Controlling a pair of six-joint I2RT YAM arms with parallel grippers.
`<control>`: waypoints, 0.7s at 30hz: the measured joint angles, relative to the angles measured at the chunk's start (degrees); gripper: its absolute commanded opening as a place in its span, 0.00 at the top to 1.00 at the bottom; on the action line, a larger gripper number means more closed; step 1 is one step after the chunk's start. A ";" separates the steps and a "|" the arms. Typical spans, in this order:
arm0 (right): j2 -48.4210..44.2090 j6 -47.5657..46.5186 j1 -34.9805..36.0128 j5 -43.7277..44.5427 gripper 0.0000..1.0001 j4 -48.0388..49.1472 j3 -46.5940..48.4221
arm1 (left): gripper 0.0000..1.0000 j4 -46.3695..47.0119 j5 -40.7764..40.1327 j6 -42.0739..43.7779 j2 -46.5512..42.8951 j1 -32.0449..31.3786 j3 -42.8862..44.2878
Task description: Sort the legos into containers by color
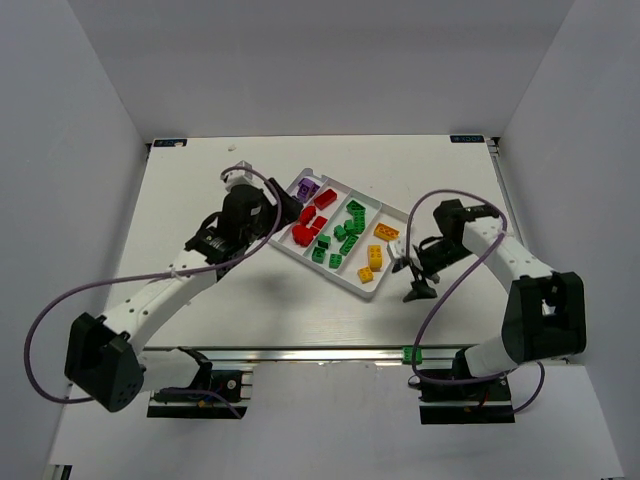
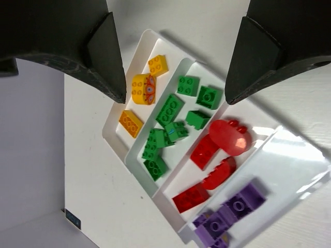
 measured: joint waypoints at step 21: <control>-16.41 -18.05 10.73 17.62 0.23 -7.63 -18.43 | 0.13 -1.79 4.42 -3.67 -21.64 0.37 -20.57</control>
